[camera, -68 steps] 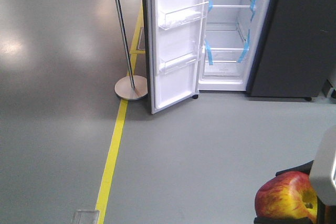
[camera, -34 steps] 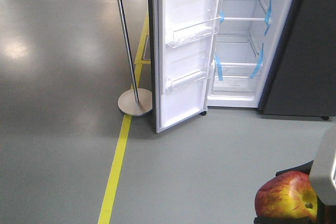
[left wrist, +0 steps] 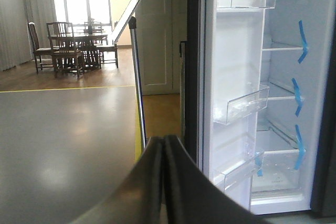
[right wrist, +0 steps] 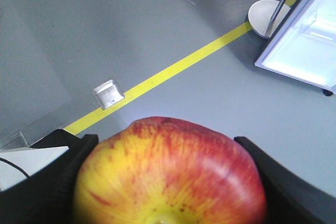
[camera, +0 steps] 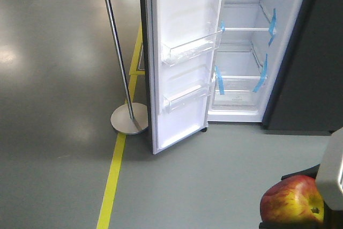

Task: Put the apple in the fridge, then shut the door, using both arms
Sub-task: 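Approach the open refrigerator door bins with the apple held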

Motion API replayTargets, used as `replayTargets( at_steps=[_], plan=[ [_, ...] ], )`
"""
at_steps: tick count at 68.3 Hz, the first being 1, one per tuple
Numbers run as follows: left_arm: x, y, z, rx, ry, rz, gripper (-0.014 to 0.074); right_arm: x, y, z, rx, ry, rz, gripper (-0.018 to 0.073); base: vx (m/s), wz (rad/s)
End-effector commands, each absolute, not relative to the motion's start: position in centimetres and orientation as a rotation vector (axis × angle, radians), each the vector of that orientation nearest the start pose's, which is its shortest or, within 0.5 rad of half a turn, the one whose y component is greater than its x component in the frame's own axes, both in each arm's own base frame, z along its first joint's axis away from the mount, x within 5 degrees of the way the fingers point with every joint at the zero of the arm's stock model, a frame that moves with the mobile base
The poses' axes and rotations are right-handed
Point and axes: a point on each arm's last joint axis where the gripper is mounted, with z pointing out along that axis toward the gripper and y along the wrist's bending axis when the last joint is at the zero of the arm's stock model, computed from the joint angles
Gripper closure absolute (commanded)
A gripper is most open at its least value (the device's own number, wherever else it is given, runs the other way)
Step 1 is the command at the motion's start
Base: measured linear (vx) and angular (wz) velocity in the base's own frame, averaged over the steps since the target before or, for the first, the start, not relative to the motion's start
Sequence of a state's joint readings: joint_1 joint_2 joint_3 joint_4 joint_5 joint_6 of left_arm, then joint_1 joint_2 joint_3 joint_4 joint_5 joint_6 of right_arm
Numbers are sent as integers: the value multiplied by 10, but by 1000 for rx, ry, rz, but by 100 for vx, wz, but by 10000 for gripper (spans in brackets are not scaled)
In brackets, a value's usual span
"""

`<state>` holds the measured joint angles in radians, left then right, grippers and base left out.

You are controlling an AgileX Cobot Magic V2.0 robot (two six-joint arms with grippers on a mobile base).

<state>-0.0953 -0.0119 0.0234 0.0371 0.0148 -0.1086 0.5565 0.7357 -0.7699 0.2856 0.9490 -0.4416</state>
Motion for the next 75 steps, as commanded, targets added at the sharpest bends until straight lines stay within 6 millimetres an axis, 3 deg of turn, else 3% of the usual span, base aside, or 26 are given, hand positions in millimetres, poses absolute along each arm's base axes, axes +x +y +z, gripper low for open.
replayTargets(
  at_steps=[1, 75],
  plan=[
    [53, -5, 217, 9, 1410, -156, 603, 96, 85, 342, -1018, 2063, 422, 305, 22, -9],
    [53, -5, 217, 9, 1410, -156, 603, 96, 85, 342, -1018, 2063, 422, 305, 19, -6]
  ],
)
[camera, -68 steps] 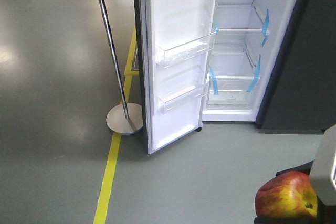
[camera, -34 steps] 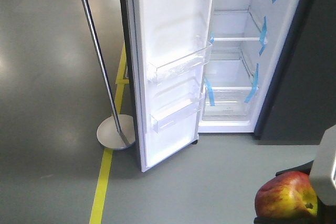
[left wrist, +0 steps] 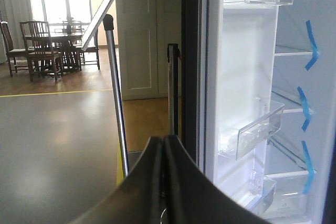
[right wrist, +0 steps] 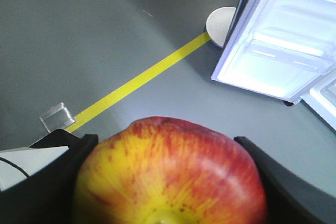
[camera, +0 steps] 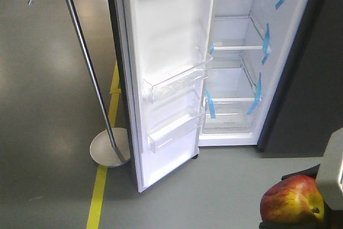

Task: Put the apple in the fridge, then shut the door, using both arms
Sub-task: 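Approach the open refrigerator door bins with the apple held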

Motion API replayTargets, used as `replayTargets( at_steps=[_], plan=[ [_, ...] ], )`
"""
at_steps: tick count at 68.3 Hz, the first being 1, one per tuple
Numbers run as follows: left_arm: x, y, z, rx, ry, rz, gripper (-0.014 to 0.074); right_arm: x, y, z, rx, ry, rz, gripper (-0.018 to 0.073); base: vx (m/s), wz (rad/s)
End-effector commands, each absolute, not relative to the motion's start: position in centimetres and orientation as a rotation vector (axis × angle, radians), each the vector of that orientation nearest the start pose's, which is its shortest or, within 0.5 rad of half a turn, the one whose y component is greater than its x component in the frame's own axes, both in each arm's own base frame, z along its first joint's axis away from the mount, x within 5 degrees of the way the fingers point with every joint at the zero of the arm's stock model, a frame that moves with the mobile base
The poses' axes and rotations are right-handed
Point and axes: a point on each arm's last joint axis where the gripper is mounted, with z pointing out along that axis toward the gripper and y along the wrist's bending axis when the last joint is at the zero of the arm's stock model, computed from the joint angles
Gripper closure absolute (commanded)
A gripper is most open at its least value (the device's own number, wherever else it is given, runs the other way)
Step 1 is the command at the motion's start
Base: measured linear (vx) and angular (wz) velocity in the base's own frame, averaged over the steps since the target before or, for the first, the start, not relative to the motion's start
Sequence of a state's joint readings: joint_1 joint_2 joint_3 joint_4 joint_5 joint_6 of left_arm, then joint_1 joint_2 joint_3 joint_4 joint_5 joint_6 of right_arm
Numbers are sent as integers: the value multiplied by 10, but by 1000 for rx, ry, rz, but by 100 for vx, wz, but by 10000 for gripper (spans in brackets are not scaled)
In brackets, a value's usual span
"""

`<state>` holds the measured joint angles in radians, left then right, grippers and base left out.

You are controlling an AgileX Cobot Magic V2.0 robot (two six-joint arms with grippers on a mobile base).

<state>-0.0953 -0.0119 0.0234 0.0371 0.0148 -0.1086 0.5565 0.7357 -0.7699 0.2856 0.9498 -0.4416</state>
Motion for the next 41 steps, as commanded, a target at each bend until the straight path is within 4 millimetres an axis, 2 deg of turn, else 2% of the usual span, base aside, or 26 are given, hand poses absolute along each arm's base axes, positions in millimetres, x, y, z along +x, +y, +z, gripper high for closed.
replayTargets(
  at_steps=[1, 41],
  plan=[
    [53, -5, 217, 9, 1410, -156, 603, 96, 85, 342, -1018, 2063, 422, 305, 17, -5],
    [53, -5, 217, 9, 1410, -156, 603, 96, 85, 342, -1018, 2063, 422, 305, 16, 1]
  ],
)
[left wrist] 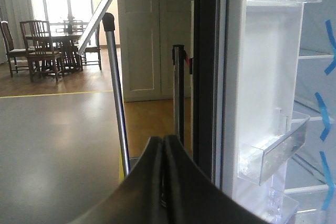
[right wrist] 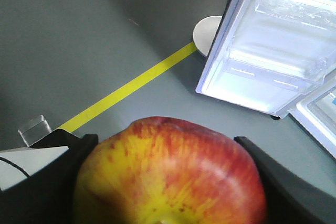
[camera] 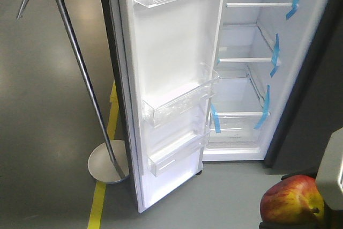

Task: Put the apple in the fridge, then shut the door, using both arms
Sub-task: 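Approach the open refrigerator door bins with the apple held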

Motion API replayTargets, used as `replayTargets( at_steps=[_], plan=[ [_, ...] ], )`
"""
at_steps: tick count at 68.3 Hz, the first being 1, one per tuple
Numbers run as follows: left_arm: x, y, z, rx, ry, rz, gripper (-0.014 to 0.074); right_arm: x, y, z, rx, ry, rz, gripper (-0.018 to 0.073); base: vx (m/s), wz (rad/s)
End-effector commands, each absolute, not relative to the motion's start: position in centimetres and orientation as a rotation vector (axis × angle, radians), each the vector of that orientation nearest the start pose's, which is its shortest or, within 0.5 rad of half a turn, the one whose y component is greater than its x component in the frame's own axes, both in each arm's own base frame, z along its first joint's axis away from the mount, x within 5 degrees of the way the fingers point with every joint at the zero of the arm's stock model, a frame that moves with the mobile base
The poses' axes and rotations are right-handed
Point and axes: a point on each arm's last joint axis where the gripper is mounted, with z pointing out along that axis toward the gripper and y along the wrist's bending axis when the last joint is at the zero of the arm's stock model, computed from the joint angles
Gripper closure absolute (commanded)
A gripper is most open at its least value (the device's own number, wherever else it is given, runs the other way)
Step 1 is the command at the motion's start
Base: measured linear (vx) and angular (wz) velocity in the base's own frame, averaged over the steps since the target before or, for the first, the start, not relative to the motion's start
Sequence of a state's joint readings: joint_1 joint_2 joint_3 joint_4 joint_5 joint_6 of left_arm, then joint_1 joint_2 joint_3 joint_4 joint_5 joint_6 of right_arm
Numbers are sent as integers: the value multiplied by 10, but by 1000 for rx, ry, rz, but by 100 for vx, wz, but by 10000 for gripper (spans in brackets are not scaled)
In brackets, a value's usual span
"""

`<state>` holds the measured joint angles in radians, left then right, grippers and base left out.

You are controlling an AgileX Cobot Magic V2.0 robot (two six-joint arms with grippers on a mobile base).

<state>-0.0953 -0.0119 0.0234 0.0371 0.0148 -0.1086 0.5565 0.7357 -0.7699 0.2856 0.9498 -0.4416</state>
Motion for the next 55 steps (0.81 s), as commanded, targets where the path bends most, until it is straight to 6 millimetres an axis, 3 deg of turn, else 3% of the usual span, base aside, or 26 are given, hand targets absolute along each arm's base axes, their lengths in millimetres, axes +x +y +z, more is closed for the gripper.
replayTargets(
  at_steps=[1, 55],
  plan=[
    [53, -5, 217, 9, 1410, -156, 603, 96, 85, 342, -1018, 2063, 422, 305, 15, 5],
    [53, -5, 217, 9, 1410, -156, 603, 96, 85, 342, -1018, 2063, 422, 305, 12, 5]
  ],
)
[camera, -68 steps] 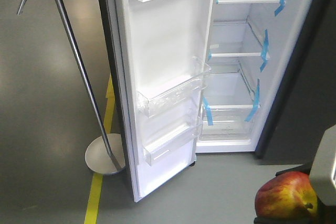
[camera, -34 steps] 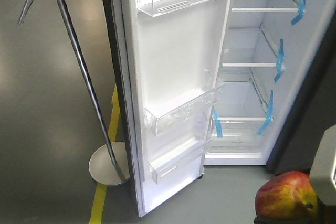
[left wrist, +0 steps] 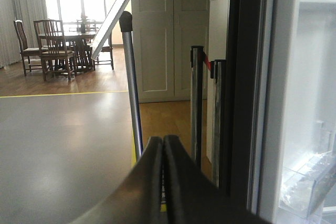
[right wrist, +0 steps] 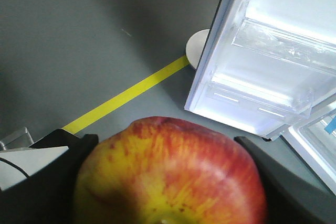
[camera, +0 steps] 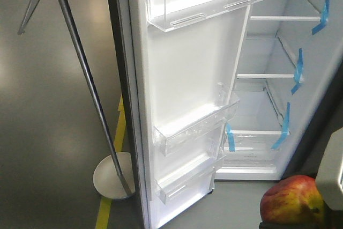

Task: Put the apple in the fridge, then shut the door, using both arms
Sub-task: 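Approach the open refrigerator door bins with the apple held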

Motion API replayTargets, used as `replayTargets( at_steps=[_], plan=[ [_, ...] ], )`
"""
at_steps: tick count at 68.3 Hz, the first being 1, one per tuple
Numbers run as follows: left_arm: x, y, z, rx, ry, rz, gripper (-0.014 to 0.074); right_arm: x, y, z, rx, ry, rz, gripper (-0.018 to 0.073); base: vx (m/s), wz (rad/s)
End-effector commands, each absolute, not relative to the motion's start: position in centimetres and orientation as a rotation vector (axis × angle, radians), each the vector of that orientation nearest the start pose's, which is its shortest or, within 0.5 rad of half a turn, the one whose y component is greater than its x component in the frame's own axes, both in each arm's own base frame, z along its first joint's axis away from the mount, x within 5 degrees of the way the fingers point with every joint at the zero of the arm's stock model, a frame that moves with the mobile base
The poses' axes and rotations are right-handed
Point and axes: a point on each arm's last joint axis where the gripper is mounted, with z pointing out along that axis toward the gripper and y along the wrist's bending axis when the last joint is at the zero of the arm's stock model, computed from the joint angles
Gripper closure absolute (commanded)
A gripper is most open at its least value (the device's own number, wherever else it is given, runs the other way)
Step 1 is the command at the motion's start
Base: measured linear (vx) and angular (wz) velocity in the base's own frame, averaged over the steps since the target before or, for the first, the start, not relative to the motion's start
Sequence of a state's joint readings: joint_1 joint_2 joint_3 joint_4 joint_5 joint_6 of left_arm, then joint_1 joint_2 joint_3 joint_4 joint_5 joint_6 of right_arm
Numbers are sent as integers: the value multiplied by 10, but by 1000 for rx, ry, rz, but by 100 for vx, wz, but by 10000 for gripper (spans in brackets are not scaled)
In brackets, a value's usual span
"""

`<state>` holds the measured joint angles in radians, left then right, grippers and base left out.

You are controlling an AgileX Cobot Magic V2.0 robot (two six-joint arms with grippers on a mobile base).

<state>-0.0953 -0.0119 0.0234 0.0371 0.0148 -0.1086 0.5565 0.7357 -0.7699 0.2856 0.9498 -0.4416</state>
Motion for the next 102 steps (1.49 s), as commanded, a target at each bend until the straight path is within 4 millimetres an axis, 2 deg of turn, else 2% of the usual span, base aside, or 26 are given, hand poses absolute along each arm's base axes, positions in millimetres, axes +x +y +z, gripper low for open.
replayTargets(
  at_steps=[1, 102],
  plan=[
    [53, -5, 217, 9, 1410, -156, 603, 96, 85, 342, -1018, 2063, 422, 305, 10, 2],
    [53, -5, 217, 9, 1410, -156, 603, 96, 85, 342, -1018, 2063, 422, 305, 9, -2]
  ],
)
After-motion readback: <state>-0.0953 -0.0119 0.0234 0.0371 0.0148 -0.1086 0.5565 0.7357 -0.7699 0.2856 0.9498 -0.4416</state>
